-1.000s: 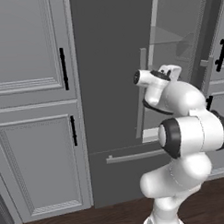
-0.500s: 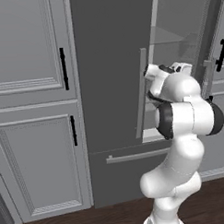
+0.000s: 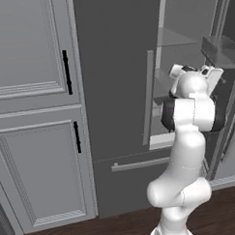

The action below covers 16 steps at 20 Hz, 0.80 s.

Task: Grab a lemon wedge from the fridge and one ice cube from the ice bowl, and put them in the glass of lemonade.

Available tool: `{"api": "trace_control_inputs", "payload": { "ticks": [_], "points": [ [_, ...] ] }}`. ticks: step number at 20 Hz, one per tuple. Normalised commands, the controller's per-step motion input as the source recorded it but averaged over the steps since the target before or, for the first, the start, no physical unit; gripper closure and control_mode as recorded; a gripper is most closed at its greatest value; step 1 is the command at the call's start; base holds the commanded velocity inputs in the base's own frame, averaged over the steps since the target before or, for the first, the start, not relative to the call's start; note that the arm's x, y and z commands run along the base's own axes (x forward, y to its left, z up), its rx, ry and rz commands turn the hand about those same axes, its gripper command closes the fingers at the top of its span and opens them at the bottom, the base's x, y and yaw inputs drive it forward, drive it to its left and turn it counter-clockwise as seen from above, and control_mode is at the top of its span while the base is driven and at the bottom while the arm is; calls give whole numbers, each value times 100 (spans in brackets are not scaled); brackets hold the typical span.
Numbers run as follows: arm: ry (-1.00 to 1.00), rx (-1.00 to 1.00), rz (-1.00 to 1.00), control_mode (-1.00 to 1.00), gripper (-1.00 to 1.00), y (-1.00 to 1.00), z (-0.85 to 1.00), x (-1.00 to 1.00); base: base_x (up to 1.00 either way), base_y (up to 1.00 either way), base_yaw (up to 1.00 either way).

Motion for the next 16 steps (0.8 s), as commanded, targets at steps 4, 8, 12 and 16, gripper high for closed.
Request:
{"api": "trace_control_inputs", "payload": {
  "ticks": [4,8,12,16],
  "points": [
    [0,0,-22,-100,-100,-94,-5,-23,0,0,0],
    [-3,0,-11,-100,-100,-63,0,-13,0,0,0],
    [-11,0,0,-100,-100,-24,-2,-4,0,0,0],
    [-16,0,0,-100,-100,-35,-22,0,0,0,0]
  ]
}}
